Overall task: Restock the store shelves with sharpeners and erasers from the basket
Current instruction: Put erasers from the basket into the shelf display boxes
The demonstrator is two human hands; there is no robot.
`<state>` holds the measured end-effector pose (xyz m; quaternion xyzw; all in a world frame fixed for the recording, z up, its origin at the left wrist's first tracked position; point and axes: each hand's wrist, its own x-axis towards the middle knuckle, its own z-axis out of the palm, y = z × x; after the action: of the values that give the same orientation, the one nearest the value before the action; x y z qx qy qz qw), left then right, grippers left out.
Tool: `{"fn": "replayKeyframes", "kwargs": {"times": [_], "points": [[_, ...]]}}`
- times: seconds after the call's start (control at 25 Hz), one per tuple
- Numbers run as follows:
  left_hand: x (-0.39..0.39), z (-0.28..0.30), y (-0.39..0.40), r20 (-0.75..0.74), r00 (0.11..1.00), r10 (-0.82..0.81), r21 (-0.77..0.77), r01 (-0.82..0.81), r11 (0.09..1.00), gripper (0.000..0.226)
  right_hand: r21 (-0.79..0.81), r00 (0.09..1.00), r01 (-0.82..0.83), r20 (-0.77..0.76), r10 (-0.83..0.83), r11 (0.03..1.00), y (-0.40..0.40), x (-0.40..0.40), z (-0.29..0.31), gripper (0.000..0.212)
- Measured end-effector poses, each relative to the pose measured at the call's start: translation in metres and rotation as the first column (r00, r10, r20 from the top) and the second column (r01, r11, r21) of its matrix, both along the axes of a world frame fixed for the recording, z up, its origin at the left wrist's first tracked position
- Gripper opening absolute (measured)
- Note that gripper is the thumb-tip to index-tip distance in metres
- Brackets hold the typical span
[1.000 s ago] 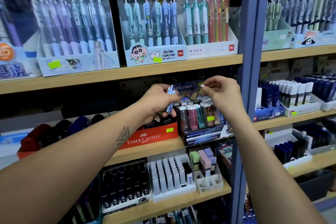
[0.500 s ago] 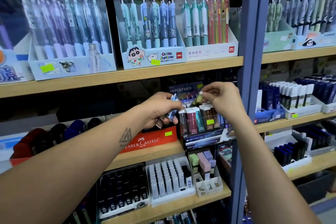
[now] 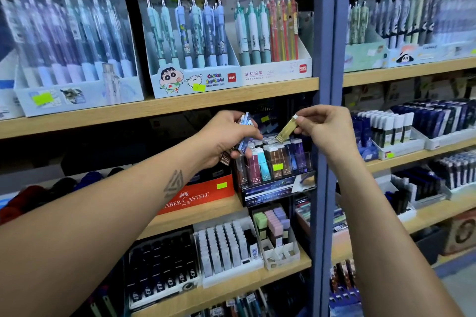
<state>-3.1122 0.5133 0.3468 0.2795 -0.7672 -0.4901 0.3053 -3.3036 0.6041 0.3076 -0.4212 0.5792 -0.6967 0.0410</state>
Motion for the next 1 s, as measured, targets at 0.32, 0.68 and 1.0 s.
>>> {"fn": "replayKeyframes", "kwargs": {"times": [0.32, 0.68, 1.0], "points": [[0.001, -0.005, -0.018, 0.118, 0.986, 0.115, -0.012, -0.115, 0.993, 0.039, 0.008, 0.996, -0.084, 0.009, 0.084, 0.996, -0.011, 0.008, -0.004, 0.008], [0.000, -0.004, -0.023, 0.140, 0.984, 0.113, -0.009, -0.113, 0.994, 0.043, -0.006, 0.999, -0.030, 0.024, 0.030, 1.000, -0.007, 0.000, 0.000, 0.011], [-0.011, 0.001, -0.006, 0.224, 0.974, -0.013, -0.190, 0.056, 0.980, 0.022, 0.190, 0.968, 0.052, -0.251, -0.002, 0.980, 0.000, -0.002, 0.000, 0.017]]}}
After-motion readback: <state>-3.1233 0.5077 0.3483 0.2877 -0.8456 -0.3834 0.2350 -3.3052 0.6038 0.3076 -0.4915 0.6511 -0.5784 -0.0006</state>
